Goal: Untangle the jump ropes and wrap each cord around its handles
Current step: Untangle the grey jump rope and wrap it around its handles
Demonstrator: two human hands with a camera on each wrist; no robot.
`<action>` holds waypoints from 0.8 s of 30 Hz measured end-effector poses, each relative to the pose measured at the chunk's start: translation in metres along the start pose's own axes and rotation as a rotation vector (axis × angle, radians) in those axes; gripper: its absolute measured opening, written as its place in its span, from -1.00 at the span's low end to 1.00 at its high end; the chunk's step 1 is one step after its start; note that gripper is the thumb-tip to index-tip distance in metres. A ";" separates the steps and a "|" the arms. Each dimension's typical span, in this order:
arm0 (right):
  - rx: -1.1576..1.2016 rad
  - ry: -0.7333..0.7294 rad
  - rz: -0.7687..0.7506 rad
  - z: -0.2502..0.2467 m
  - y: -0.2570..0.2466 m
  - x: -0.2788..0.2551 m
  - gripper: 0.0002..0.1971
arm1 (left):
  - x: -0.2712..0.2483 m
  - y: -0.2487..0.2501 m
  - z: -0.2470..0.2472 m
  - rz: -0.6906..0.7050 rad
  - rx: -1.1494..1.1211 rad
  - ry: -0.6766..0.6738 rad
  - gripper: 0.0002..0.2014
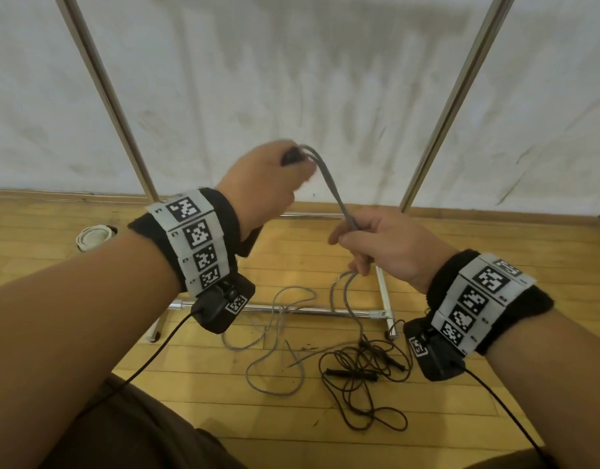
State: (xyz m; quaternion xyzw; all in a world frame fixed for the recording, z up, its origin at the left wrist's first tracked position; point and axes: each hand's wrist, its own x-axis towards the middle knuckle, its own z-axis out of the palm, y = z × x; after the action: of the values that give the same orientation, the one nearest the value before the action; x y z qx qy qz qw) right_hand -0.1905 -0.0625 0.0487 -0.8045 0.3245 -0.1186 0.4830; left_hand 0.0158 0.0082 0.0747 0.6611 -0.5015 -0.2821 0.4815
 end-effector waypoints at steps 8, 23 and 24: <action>-0.426 0.289 -0.067 -0.046 -0.015 -0.008 -0.72 | 0.007 0.006 -0.021 0.142 -0.221 0.337 -0.91; -0.816 -0.167 0.087 -0.032 -0.004 -0.016 -0.68 | 0.001 -0.003 0.000 0.034 -0.410 0.148 -0.96; -0.781 -0.239 0.114 -0.029 -0.001 -0.015 -0.64 | -0.002 -0.002 0.005 0.043 -0.378 0.107 -0.94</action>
State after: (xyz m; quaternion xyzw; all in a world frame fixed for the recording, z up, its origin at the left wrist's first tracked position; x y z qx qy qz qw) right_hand -0.2162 -0.0727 0.0663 -0.9163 0.3307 0.1345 0.1812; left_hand 0.0112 0.0086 0.0711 0.5621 -0.4275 -0.3254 0.6288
